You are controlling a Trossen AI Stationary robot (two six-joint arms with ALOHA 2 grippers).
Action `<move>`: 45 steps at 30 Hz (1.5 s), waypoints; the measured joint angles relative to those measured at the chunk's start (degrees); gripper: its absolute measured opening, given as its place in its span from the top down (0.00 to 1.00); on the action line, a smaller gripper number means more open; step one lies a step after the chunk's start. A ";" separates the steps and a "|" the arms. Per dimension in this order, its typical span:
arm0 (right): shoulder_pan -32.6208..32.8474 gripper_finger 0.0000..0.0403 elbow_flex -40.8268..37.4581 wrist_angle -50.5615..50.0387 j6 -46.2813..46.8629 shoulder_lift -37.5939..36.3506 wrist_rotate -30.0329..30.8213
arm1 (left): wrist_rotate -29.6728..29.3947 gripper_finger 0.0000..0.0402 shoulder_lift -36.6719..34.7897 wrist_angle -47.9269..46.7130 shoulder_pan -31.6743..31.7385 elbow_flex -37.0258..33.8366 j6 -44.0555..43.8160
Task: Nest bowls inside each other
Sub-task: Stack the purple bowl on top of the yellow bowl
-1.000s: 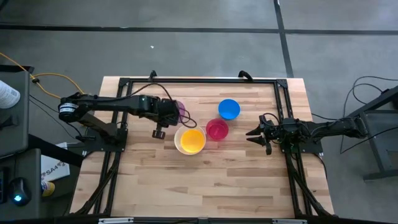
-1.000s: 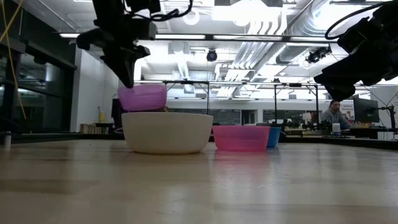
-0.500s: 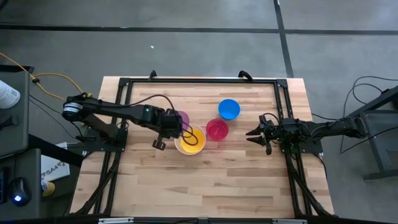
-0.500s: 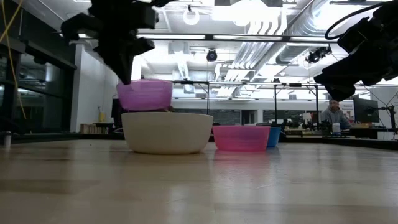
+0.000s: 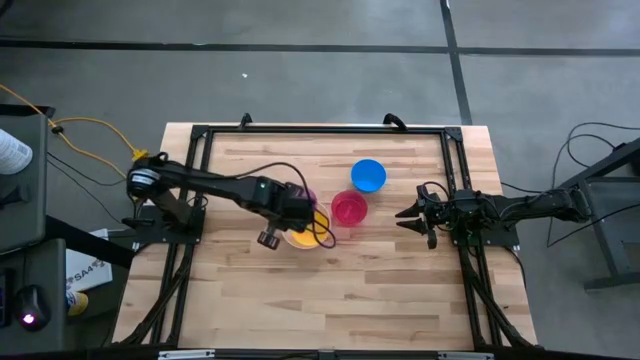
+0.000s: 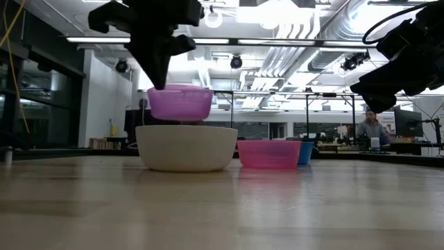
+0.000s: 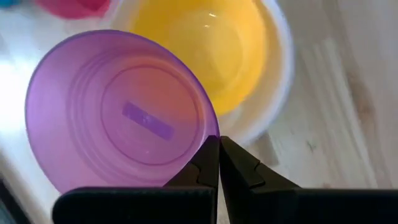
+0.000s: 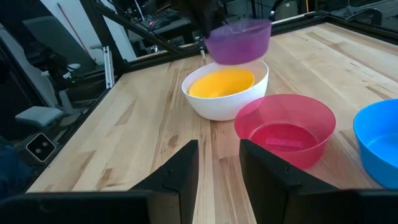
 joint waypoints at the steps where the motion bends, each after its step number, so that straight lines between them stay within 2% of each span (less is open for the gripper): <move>1: -0.01 0.73 -0.01 -0.01 0.00 0.00 0.00 | 0.15 1.00 0.57 -0.11 -0.57 0.36 -0.09; 10: 0.01 0.73 -0.02 0.01 0.01 -0.02 0.01 | 0.39 1.00 4.27 0.96 -2.11 3.61 -0.90; 25: -0.01 0.73 -0.02 -0.01 0.01 -0.02 0.01 | 2.03 1.00 7.92 3.34 -4.70 3.61 -1.66; 38: -0.01 0.73 -0.02 -0.01 0.01 -0.02 0.03 | 2.12 1.00 8.87 4.28 -5.08 3.56 -0.65; 45: 0.00 0.73 -0.01 0.00 -0.01 -0.02 0.01 | 2.11 0.97 8.86 4.30 -5.07 3.56 -0.63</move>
